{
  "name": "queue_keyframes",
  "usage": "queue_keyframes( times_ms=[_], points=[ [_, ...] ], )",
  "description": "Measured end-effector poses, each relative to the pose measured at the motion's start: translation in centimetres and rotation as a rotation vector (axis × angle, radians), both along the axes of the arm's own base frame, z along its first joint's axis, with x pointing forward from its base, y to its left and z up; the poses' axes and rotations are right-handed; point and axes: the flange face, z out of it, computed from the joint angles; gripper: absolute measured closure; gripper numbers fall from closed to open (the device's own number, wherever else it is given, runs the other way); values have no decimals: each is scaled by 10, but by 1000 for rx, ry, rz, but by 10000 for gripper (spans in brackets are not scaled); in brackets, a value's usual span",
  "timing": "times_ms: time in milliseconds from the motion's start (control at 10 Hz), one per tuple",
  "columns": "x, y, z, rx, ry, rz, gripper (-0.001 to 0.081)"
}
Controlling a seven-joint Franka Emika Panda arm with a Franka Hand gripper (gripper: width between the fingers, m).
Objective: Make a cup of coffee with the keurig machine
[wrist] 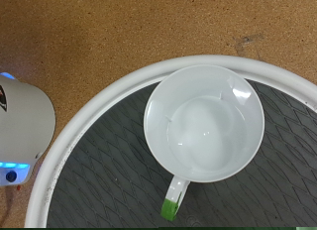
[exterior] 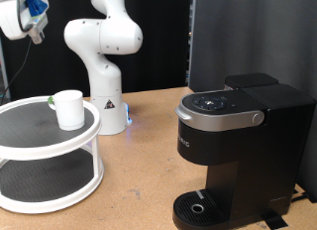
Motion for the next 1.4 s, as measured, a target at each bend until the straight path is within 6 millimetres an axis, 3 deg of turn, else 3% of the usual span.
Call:
queue_keyframes(
  times_ms=[1400],
  points=[
    [-4, -1, -83, -61, -5, -26, 802]
  ],
)
